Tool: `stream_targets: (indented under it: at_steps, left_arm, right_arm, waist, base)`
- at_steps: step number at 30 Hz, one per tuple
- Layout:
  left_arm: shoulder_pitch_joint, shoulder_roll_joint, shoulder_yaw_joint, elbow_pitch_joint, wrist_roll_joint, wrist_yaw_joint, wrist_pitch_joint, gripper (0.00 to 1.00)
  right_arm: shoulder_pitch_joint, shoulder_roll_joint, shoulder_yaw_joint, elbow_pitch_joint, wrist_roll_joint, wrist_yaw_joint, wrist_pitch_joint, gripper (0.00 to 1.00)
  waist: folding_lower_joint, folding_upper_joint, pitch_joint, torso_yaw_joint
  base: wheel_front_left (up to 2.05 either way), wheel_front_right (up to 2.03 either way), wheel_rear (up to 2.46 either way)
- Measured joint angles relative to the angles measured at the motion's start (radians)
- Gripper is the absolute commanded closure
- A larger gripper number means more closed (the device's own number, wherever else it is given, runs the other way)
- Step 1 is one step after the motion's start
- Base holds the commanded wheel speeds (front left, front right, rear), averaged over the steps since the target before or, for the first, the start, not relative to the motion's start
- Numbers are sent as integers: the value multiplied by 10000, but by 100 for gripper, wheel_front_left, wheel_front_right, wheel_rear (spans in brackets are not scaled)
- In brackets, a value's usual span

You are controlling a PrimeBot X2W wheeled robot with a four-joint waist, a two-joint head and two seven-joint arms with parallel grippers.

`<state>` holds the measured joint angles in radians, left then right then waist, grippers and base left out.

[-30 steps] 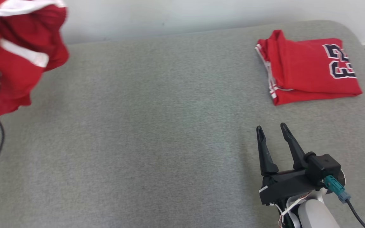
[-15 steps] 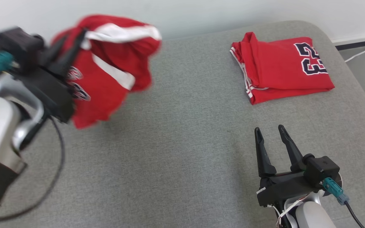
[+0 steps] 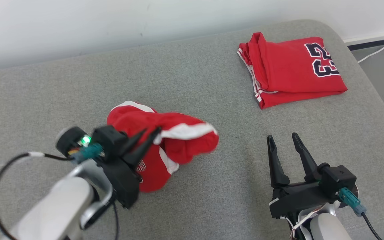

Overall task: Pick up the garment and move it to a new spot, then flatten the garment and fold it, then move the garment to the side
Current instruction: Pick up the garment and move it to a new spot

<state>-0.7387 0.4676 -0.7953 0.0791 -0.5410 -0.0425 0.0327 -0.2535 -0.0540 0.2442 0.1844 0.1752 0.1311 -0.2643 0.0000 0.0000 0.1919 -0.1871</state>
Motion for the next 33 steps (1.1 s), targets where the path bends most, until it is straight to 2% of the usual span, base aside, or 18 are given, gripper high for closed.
stream_targets:
  at_steps: [6, 7, 8, 9, 10, 15, 21, 33]
  left_arm:
    - [385, -623, -318, 861, -36, -15, -612, 100]
    - [438, -732, -347, 1053, -38, -48, -794, 85]
    - [464, -823, -408, 1218, -31, -75, -928, 64]
    - [484, -911, -468, 1406, 2, -75, -1055, 18]
    - [506, -995, -508, 1546, 111, -73, -1214, 0]
    - [608, -1400, -504, 1785, 148, 71, -1896, 0]
    - [1002, -1517, -347, 1473, 142, 497, -2339, 0]
    - [2750, -1112, 593, 454, -236, 1783, -2821, 0]
  right_arm:
    - [-3, 4, 29, 84, -6, 0, 0, 0]
    - [-3, 4, 36, 107, -12, 0, 0, 0]
    - [-3, 6, 46, 125, -12, 0, 0, 0]
    - [-2, 6, 50, 142, -13, 0, 0, 0]
    - [-1, 8, 52, 159, -13, 0, 0, 0]
    - [105, 8, -29, 169, -15, 0, 0, 0]
    - [268, 13, -102, 157, -15, 0, 0, 0]
    - [649, 4, -349, 150, -81, 0, 0, 0]
  waist:
    - [0, 0, -69, 41]
    - [0, 0, -88, 53]
    - [0, 0, -107, 62]
    - [0, 0, -130, 71]
    - [-1, 0, -154, 86]
    - [-1, 0, -280, 225]
    - [-1, 0, -455, 474]
    - [-1, 0, -880, 1064]
  base:
    - [0, 0, 0]
    - [0, 0, 0]
    - [0, 0, 0]
    - [0, 0, 0]
    - [0, 0, 0]
    - [0, 0, 0]
    - [0, 0, 0]
    - [0, 0, 0]
